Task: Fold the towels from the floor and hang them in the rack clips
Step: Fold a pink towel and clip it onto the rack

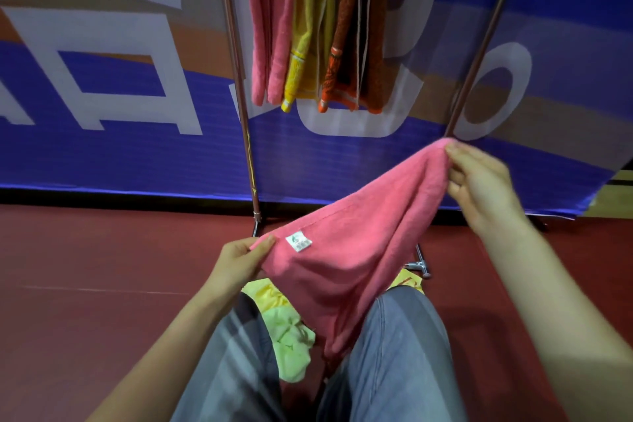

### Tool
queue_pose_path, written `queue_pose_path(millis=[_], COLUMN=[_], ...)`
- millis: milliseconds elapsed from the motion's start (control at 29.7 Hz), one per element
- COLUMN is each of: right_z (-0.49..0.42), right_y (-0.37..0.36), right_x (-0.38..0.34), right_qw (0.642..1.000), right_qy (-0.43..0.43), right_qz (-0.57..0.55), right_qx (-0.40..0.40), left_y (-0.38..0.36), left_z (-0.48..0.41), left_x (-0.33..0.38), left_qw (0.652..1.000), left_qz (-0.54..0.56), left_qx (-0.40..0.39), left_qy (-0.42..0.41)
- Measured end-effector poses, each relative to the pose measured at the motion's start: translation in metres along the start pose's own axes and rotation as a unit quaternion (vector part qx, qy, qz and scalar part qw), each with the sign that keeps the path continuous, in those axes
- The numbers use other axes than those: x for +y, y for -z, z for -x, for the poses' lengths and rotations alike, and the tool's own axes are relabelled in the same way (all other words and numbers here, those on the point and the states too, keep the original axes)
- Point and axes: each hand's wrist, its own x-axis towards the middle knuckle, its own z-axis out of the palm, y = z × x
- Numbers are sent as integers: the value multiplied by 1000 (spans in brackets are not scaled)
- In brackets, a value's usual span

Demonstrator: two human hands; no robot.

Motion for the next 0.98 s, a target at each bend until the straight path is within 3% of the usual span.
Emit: queue_pose_path(millis=[202, 471, 740, 975], right_z=[36, 89, 102, 110], right_y=[-24, -50, -33, -22], right_x=[65, 110, 120, 122], right_qw=[994, 977, 951, 947], right_qy=[-58, -64, -132, -122], right_qz=[73, 115, 122, 109], right_qx=[-50, -168, -253, -275], left_y=[-39, -66, -61, -46], left_z=[12, 35, 46, 51], left_x=[23, 10, -10, -17], left_qw=[998, 995, 995, 982], left_qz=[55, 92, 28, -99], left_qx=[-33, -37, -87, -133], left_qy=[-19, 2, -39, -88])
